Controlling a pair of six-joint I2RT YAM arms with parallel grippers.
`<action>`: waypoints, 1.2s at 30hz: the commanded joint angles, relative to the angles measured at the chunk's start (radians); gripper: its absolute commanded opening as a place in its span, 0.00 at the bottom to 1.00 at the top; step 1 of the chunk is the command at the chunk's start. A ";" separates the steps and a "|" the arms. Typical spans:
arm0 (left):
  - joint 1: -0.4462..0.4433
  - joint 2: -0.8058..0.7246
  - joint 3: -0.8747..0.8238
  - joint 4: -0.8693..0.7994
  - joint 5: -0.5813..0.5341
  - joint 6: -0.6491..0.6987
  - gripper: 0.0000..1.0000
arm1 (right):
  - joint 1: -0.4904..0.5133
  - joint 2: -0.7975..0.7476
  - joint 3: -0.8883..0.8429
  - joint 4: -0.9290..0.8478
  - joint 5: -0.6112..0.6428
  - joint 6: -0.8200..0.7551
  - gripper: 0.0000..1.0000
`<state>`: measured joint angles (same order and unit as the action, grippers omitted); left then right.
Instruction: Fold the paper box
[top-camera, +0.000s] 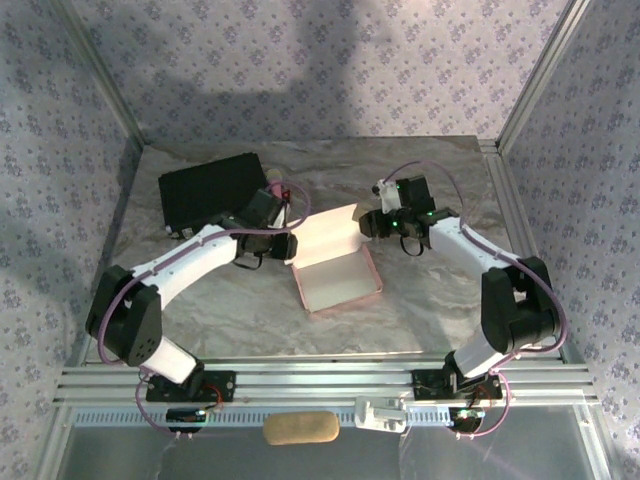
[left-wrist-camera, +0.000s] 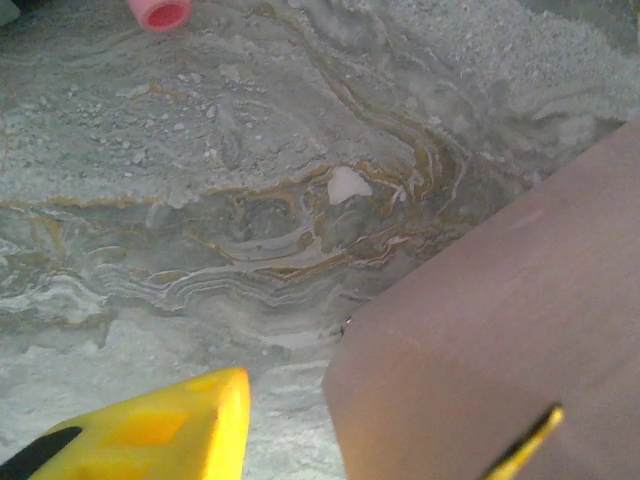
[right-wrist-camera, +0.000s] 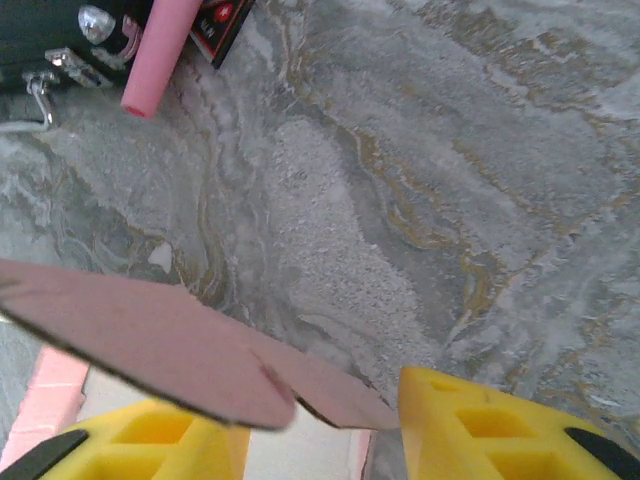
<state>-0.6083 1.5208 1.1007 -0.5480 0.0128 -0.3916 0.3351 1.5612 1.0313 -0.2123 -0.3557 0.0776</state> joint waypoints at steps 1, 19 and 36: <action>0.001 0.002 0.027 0.045 0.006 -0.019 0.35 | 0.022 0.012 0.029 -0.008 0.002 -0.027 0.38; -0.050 0.050 0.086 0.038 -0.197 -0.094 0.00 | 0.147 -0.016 0.012 -0.008 0.232 0.108 0.00; 0.030 0.153 0.153 0.378 -0.208 -0.073 0.00 | 0.230 -0.021 -0.197 0.610 0.518 0.324 0.00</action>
<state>-0.5888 1.6619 1.2339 -0.3355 -0.2516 -0.4740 0.5571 1.5265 0.8639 0.2161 0.1322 0.3721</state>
